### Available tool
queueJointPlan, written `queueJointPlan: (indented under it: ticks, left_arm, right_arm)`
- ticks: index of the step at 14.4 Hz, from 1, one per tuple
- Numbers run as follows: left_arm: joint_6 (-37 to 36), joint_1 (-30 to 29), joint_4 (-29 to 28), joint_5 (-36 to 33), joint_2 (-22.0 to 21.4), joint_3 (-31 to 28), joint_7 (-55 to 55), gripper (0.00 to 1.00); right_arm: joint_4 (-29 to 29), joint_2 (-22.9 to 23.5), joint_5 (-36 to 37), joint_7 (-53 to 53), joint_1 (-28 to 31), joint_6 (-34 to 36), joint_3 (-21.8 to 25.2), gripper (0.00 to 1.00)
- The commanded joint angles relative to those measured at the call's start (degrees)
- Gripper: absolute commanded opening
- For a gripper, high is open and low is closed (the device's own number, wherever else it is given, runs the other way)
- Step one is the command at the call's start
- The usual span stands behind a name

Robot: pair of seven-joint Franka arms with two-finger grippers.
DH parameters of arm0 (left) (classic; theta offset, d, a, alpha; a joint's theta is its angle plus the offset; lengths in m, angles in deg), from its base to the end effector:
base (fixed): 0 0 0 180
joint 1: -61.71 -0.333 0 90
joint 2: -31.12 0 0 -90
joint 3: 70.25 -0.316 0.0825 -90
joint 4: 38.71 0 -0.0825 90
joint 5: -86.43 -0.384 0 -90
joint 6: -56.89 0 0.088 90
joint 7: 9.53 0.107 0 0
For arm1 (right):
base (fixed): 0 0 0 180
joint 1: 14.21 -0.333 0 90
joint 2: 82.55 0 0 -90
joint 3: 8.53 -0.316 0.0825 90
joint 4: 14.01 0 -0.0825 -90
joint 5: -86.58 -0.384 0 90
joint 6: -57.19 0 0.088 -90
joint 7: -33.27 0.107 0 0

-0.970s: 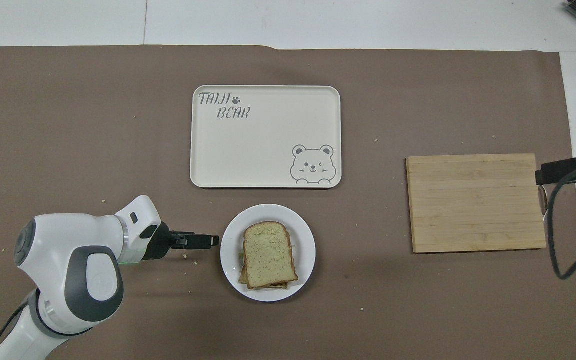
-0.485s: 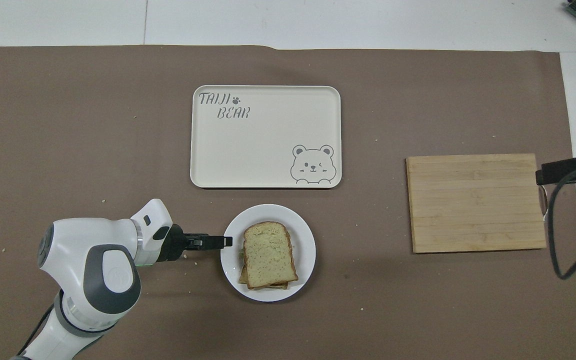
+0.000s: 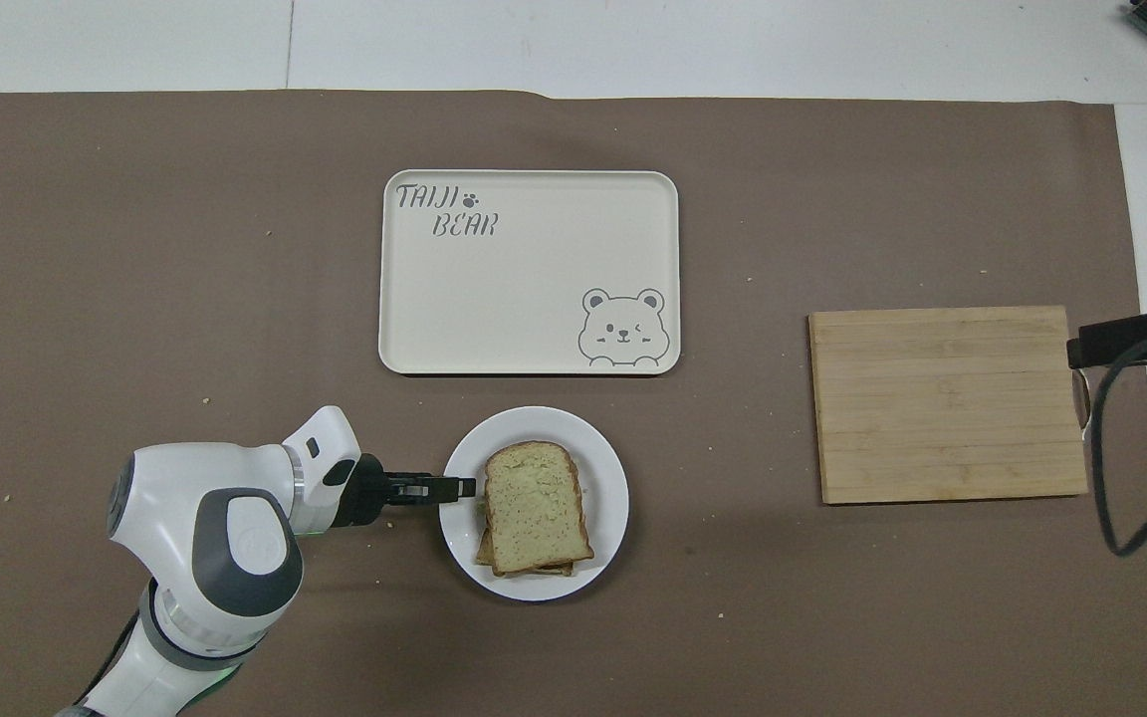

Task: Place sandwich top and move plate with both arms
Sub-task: 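Grip the plate rim with the left gripper, then slide the plate with the left gripper onto the bear tray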

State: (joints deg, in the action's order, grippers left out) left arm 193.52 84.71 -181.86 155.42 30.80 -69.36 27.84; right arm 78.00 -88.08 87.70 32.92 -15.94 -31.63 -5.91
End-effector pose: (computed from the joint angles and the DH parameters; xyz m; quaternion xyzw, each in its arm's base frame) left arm 0.4163 -0.1941 0.2811 0.9283 -0.0475 -0.0013 0.3687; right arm 0.5221 -0.0116 0.6580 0.9998 -0.0051 0.0203 0.0078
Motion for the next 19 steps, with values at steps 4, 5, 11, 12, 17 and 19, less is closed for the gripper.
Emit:
queueJointPlan:
  ticks: [4,5,11,12,17,19]
  left_arm:
    - [0.47,0.3,-1.6,2.81,-1.17,-0.71,2.71,0.0]
    - [0.38,-0.05,-1.61,3.08,-1.18,-0.71,2.71,0.0]
    - [-4.61,-4.87,-1.17,7.38,-2.14,-0.98,5.95,0.0]
    - [-6.54,-6.8,-0.56,7.38,-2.14,-0.98,7.61,0.0]
    - [-19.12,-16.57,9.09,7.38,1.79,-0.98,8.95,0.0]
    - [-18.17,-17.02,14.19,7.47,4.87,-0.98,8.86,0.0]
  right_arm:
    - [1.06,-0.97,0.72,-1.58,1.2,-0.3,-0.6,1.0]
    - [1.06,-0.97,0.64,-1.58,1.2,-0.3,-0.6,1.0]
    - [1.06,-1.06,0.64,-1.67,1.29,-0.3,-0.51,1.0]
    - [1.06,-0.97,0.64,-1.67,1.29,-0.21,-0.51,1.0]
    - [1.06,-0.97,0.64,-1.67,1.38,-0.21,-0.42,1.0]
    - [1.06,-0.97,0.64,-1.67,1.38,-0.12,-0.42,1.0]
